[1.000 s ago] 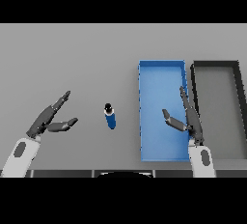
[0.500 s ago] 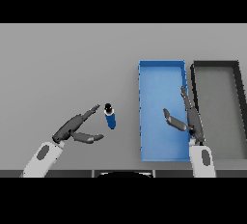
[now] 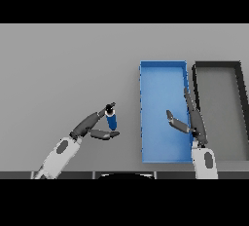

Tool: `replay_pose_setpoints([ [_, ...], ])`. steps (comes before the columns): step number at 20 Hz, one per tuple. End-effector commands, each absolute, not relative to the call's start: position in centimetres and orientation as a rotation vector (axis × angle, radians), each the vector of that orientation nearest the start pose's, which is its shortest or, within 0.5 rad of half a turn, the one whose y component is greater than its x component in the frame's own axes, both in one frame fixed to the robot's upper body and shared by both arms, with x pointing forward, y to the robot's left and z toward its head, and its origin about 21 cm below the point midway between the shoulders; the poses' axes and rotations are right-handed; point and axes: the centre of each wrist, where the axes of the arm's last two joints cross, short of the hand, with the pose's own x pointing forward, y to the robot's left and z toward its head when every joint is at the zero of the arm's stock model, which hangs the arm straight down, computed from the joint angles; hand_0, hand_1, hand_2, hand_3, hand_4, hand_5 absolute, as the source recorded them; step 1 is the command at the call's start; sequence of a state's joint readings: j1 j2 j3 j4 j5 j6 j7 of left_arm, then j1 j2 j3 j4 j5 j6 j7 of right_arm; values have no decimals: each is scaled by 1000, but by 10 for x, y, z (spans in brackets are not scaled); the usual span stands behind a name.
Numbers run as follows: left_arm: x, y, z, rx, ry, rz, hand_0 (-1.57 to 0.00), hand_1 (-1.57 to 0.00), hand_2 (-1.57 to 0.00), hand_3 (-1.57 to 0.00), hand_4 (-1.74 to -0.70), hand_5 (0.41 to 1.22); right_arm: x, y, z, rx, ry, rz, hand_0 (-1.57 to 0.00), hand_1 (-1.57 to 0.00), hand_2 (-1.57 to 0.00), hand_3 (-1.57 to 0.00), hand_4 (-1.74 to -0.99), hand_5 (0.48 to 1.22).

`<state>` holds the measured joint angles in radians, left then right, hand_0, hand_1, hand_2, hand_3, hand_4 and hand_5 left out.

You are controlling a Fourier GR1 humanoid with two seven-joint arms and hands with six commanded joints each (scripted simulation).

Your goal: Pick up the blue pipe and place it into the blue bin.

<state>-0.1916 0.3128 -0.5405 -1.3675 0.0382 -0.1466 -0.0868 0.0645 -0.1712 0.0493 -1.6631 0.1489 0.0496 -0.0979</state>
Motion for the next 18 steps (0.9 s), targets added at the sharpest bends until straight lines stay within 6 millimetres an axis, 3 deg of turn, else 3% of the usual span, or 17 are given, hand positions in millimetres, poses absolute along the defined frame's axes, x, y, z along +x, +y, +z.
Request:
replay_pose_setpoints([
  [1,261,177,-26,-267,-1423,-822,1,1,1,1,-1076,435,229,-258,10,-160,-1676,320,1,1,1,1,-1220,639],
  [4,264,162,-28,-281,-1428,-818,1,1,1,1,-1062,420,230,-261,13,-177,-1678,328,1,1,1,1,-1214,645],
  [7,266,151,-34,-340,-1447,-788,1,1,1,1,-1107,463,229,-261,14,-178,-1672,331,1,1,1,1,-1207,650],
  [9,267,146,-34,-383,-1468,-732,1,-41,-151,-121,-1186,550,227,-264,11,-190,-1673,335,1,1,1,1,-1213,655],
  [10,268,144,-37,-403,-1467,-706,-10,-156,-308,-276,-1243,613,227,-263,12,-177,-1680,330,1,1,1,1,-1217,655],
  [11,267,143,-39,-426,-1463,-669,-125,-319,-485,-535,-1281,735,227,-263,11,-174,-1677,328,1,1,1,1,-1220,656],
  [13,269,138,-37,-437,-1471,-648,-602,-752,-865,-908,-1439,910,228,-264,13,-182,-1681,328,1,1,1,1,-1219,657],
  [16,263,132,-37,-463,-1481,-663,-1075,-1151,-1210,-1194,-1580,1062,231,-260,12,-162,-1668,323,1,1,1,1,-1233,660],
  [18,260,125,-34,-451,-1509,-676,-1253,-1302,-1340,-1330,-1530,1119,232,-263,12,-165,-1664,322,1,1,1,1,-1224,651],
])
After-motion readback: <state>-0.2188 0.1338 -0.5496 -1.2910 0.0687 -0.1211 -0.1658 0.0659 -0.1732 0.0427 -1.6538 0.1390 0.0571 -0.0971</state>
